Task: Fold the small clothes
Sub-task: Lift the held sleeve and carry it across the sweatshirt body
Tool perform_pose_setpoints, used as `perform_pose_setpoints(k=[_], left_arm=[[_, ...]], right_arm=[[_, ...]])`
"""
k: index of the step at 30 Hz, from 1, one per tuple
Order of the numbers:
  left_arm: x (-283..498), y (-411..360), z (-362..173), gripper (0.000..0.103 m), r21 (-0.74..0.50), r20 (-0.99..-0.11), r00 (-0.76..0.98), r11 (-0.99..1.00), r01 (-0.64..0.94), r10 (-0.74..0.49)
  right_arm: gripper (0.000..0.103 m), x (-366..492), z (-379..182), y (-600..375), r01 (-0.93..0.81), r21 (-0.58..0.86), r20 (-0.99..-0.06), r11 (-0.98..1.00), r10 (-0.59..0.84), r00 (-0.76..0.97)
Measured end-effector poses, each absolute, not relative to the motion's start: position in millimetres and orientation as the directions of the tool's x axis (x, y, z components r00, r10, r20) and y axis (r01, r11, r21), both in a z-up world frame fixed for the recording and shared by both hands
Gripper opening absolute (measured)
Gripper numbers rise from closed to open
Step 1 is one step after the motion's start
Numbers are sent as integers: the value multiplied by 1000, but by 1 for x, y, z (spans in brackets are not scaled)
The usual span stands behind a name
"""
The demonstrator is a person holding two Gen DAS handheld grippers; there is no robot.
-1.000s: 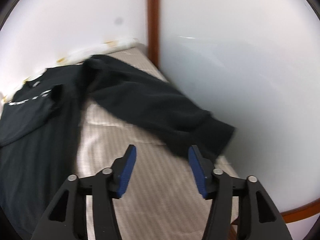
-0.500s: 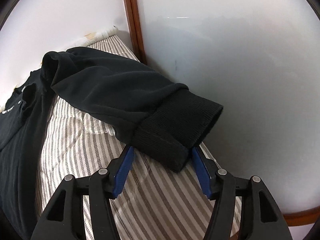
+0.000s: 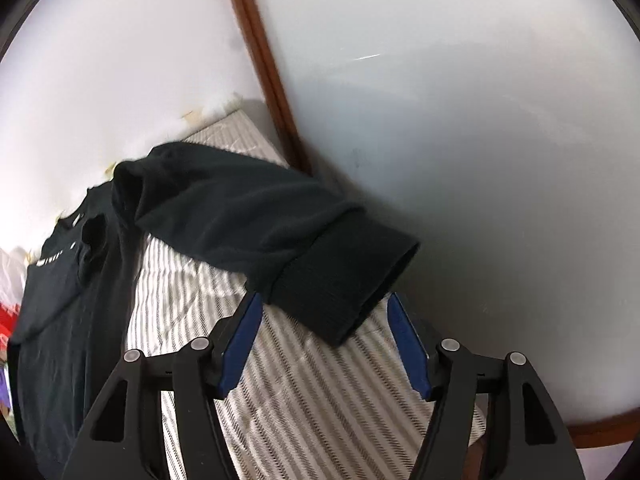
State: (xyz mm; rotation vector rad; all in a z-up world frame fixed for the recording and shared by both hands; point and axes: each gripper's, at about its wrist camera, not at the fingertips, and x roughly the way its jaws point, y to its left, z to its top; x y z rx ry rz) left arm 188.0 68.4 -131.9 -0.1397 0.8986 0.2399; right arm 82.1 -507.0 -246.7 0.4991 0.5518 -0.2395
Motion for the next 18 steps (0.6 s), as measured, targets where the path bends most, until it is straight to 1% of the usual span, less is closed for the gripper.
perform_pose_setpoints(k=[4,6,10,15,16,17,18], left_arm=[[193,59,-138,71,-21,-796,589,967,-254,137],[198,54,-140,71,-8,-801,582,970,-244,140],[207,46,-140,71,6,-801,580,972,-236,145],[213,42,-139,71,6,-802,580,972,-233,144],[214,42,-140,71,8,-803,578,973,-232,145],[214,42,-140,71,10,-804,577,973,-230,145],[215,42,-140,71,12,-805,576,974,-227,144]], right_arm=[[65,104,-259,-518,402,376,-607,835,-105,787],[65,113,-268,-524,417,393,-623,820,-96,776],[69,127,-275,-536,415,462,-603,784,-66,795],[69,143,-278,-545,421,498,-601,758,-48,797],[61,145,-277,-547,418,501,-598,758,-46,800],[46,146,-276,-546,398,509,-584,763,-33,811],[41,149,-273,-544,372,516,-570,771,-15,822]])
